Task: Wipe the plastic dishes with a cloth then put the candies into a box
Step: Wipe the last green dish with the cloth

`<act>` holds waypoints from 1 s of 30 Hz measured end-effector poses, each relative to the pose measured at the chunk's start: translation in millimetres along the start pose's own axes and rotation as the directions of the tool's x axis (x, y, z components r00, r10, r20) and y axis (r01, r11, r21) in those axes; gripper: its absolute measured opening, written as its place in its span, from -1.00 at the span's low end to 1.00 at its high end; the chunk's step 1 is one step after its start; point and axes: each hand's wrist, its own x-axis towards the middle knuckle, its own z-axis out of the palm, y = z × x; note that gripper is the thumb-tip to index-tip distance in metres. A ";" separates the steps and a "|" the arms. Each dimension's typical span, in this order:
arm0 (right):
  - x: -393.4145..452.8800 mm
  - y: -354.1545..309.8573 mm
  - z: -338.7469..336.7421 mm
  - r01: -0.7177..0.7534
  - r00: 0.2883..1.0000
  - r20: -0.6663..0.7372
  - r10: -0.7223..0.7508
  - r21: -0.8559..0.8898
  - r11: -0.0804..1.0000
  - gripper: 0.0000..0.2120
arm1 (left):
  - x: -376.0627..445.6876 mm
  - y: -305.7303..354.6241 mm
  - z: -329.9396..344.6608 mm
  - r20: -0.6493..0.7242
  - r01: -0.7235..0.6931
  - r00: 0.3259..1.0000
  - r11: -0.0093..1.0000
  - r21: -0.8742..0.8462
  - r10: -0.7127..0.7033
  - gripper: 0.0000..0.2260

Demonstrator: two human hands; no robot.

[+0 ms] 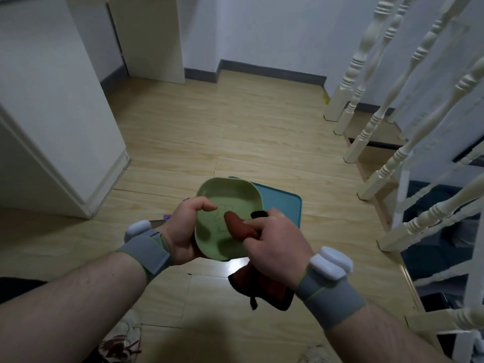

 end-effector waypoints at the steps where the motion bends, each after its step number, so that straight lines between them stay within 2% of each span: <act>1: 4.9 6.8 -1.2 -0.017 1.000 -0.005 0.017 -0.001 1.000 -0.73 | 3.7 2.5 -3.4 -0.007 0.020 1.000 1.000 0.017 -0.020 -0.52; 3: 18.9 22.9 -1.8 -0.053 0.999 -0.005 0.053 -0.014 0.998 -0.76 | 17.3 7.7 -13.4 -0.049 0.053 0.998 0.998 0.044 -0.051 -0.53; 6: 42.2 48.9 -1.3 -0.110 0.994 0.003 0.110 -0.038 0.993 -0.86 | 48.8 10.5 -27.3 -0.182 0.065 0.982 0.995 0.079 -0.049 -0.61; 9: 68.1 76.8 10.9 -0.166 0.986 0.004 0.166 -0.010 0.986 -0.81 | 93.3 6.3 -38.6 -0.310 0.106 0.948 0.987 0.121 -0.064 -0.71; 13: 102.0 117.2 34.2 -0.254 0.967 0.024 0.253 0.033 0.967 -0.80 | 169.5 1.2 -53.2 -0.425 0.129 0.904 0.981 0.148 -0.055 -0.74; 15: 116.5 135.6 48.1 -0.282 0.959 0.029 0.281 0.057 0.958 -0.83 | 208.8 3.7 -57.1 -0.457 0.121 0.889 0.978 0.171 -0.030 -0.80; 18: 135.5 160.4 68.4 -0.330 0.944 0.030 0.329 0.116 0.937 -0.65 | 264.1 12.2 -59.8 -0.467 0.145 0.884 0.957 0.250 -0.012 -0.90; 20: 147.6 175.4 79.1 -0.378 0.926 0.078 0.370 0.163 0.911 -0.69 | 296.5 15.3 -62.2 -0.471 0.181 0.882 0.937 0.299 -0.020 -0.93; 22: 158.8 188.3 87.4 -0.417 0.909 0.102 0.404 0.208 0.885 -0.79 | 323.3 14.9 -67.0 -0.476 0.212 0.879 0.910 0.356 -0.018 -0.93; 24: 169.5 200.2 96.2 -0.449 0.893 0.108 0.436 0.244 0.859 -0.70 | 349.3 10.4 -75.9 -0.470 0.229 0.882 0.871 0.434 0.002 -0.91; 26: 173.7 204.3 99.7 -0.467 0.884 0.112 0.454 0.280 0.839 -0.65 | 365.4 6.4 -86.8 -0.462 0.237 0.884 0.792 0.563 0.064 -0.87; 30: 180.1 217.4 111.1 -0.476 0.879 0.133 0.458 0.316 0.821 -0.75 | 397.3 -0.5 -98.7 -0.466 0.224 0.854 0.644 0.731 0.231 -0.88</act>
